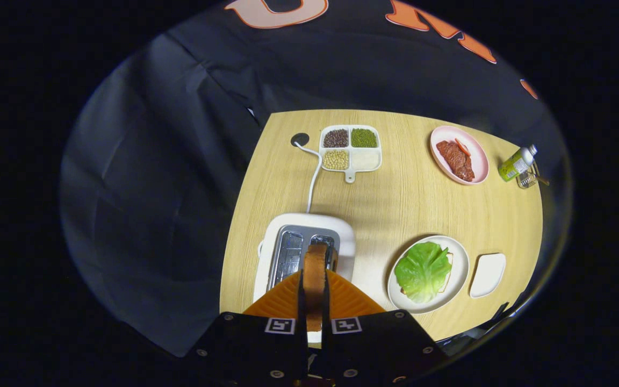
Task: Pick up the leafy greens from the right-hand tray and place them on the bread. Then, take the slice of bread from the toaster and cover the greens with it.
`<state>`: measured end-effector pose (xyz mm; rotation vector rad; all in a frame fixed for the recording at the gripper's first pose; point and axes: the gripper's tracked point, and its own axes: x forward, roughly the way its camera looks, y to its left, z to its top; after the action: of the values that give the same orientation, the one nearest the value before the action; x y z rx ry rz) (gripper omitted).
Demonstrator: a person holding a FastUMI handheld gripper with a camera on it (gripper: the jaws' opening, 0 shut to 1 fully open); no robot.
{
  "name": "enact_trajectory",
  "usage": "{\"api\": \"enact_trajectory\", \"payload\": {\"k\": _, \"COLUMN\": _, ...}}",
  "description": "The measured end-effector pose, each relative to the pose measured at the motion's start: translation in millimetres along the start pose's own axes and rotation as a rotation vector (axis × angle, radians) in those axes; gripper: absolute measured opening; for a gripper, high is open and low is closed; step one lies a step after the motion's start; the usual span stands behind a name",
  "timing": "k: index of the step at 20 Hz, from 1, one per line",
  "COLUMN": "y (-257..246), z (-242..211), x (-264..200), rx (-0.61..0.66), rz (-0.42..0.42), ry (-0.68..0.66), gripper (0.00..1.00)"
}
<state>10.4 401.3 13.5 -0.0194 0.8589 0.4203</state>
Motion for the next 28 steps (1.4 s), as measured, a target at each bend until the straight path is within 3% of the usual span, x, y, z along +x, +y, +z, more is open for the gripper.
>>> {"api": "enact_trajectory", "payload": {"k": 4, "y": -5, "z": 13, "x": -37, "rx": -0.034, "rz": 0.031, "ry": -0.063, "gripper": 0.1}}
{"api": "enact_trajectory", "payload": {"k": 13, "y": -77, "z": 1, "x": -71, "rx": -0.073, "rz": -0.023, "ry": -0.111, "gripper": 0.1}}
{"api": "enact_trajectory", "payload": {"k": 19, "y": -130, "z": -22, "x": -46, "rx": -0.021, "rz": 0.005, "ry": -0.069, "gripper": 0.1}}
{"api": "enact_trajectory", "payload": {"k": 28, "y": -181, "z": -56, "x": 18, "rx": 0.008, "rz": 0.118, "ry": 0.03, "gripper": 0.1}}
